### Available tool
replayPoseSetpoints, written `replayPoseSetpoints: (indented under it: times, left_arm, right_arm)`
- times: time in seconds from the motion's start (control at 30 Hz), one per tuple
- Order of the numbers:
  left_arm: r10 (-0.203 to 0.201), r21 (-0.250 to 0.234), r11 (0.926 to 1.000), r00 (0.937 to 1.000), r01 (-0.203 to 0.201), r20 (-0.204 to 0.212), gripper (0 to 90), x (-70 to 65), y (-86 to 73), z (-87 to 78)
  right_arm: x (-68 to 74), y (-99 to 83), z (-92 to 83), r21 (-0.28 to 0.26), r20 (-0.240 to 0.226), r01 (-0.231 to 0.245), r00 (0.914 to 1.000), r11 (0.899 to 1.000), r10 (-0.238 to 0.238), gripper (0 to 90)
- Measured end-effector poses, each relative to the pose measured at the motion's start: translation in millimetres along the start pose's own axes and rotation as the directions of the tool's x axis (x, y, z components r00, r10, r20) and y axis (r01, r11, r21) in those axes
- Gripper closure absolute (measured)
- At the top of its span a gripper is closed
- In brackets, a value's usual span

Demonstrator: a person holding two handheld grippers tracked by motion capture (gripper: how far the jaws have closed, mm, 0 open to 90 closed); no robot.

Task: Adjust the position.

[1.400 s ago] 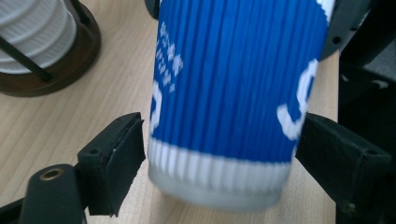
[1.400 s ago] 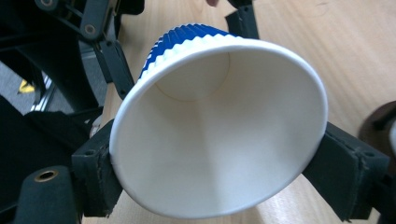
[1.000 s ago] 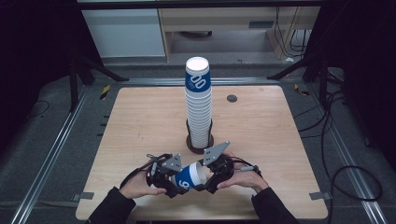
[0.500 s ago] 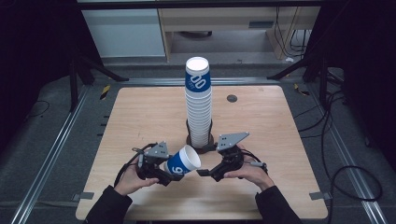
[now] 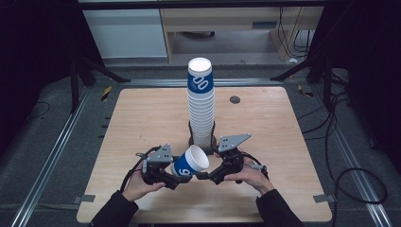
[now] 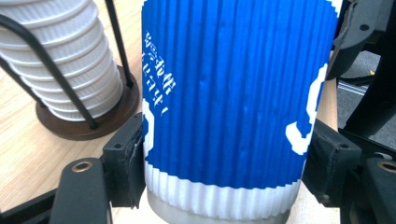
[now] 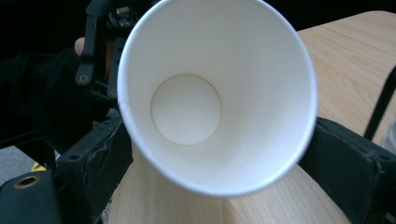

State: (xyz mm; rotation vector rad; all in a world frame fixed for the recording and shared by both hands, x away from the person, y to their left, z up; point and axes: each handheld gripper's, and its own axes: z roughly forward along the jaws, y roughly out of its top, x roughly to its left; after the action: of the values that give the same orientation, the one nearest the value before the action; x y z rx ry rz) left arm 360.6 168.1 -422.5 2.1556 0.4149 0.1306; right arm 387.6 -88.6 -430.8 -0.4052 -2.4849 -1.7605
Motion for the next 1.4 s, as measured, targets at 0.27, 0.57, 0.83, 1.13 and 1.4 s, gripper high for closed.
replayPoseSetpoints:
  times: [0.27, 0.57, 0.83, 1.13, 1.4]
  left_arm:
    - [0.015, -0.004, 0.9999, 0.9999, -0.015, 0.000, 26.7, -7.2, 1.9, 5.6]
    - [0.022, 0.000, 0.9998, 0.9997, -0.022, 0.004, 26.7, -11.4, 2.3, 10.6]
    - [0.027, 0.003, 0.9996, 0.9996, -0.027, 0.008, 26.6, -12.4, 2.4, 11.4]
    - [0.010, 0.010, 0.9999, 0.9999, -0.011, 0.008, 24.3, -9.3, 0.7, 11.4]
    - [-0.036, 0.040, 0.9985, 0.9990, 0.038, -0.027, 21.8, 4.6, -8.2, 5.4]
  right_arm:
    - [0.7, -0.1, 4.0, -0.025, -0.025, -0.027, 0.9993, 0.999, 0.027, 13.1]
    - [1.9, -1.6, 9.2, -0.027, -0.046, -0.041, 0.9981, 0.999, 0.040, 14.0]
    - [3.0, -1.7, 10.2, -0.031, -0.081, -0.053, 0.9954, 0.998, 0.050, 18.4]
    - [4.8, -0.1, 8.0, -0.033, -0.048, -0.016, 0.9987, 0.999, 0.014, 20.0]
    - [0.0, 5.6, -14.1, -0.063, 0.028, -0.005, 0.9996, 0.998, 0.006, 20.1]
